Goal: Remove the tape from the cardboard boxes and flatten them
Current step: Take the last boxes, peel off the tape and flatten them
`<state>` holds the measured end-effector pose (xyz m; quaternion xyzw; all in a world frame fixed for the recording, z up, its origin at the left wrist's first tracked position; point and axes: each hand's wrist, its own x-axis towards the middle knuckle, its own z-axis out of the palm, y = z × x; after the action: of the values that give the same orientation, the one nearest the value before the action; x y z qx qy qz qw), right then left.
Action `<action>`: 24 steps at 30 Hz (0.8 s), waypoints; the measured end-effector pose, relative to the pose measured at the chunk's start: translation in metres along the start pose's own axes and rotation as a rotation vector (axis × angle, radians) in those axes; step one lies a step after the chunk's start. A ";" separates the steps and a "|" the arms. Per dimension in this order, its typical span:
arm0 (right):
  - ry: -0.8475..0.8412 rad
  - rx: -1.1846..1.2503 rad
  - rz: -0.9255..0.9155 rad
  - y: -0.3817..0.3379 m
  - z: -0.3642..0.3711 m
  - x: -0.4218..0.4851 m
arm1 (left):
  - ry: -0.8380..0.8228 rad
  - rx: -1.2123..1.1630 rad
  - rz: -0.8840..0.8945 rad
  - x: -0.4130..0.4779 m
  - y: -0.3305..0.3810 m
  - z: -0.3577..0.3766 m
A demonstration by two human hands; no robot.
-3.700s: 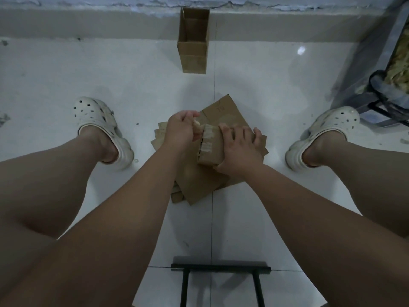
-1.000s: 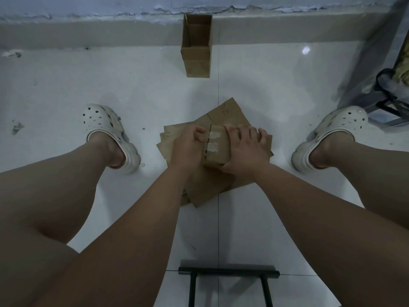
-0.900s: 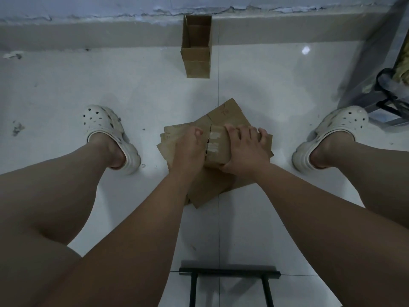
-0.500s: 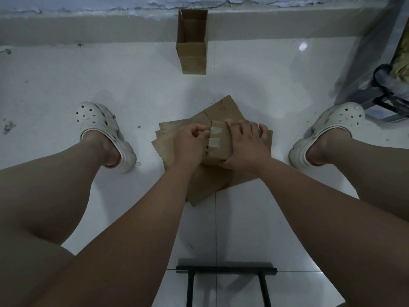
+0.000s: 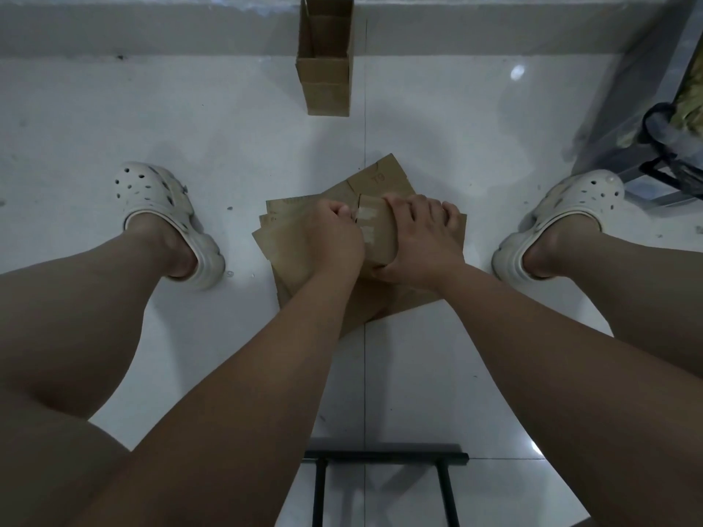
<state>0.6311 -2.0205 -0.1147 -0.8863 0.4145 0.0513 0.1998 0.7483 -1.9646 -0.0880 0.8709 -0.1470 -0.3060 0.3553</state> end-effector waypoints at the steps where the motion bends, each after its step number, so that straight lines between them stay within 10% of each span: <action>1: 0.019 0.000 0.000 -0.002 0.002 -0.001 | 0.024 -0.043 -0.057 -0.001 0.001 0.002; 9: 0.122 -0.043 0.026 -0.015 0.017 -0.015 | 0.172 -0.384 -0.346 -0.009 0.001 0.004; 24: 0.058 -0.025 0.016 -0.006 0.005 -0.007 | -0.008 -0.283 0.171 -0.025 -0.007 -0.009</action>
<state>0.6314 -2.0093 -0.1158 -0.8866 0.4266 0.0324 0.1760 0.7353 -1.9433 -0.0768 0.7953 -0.1773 -0.2958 0.4986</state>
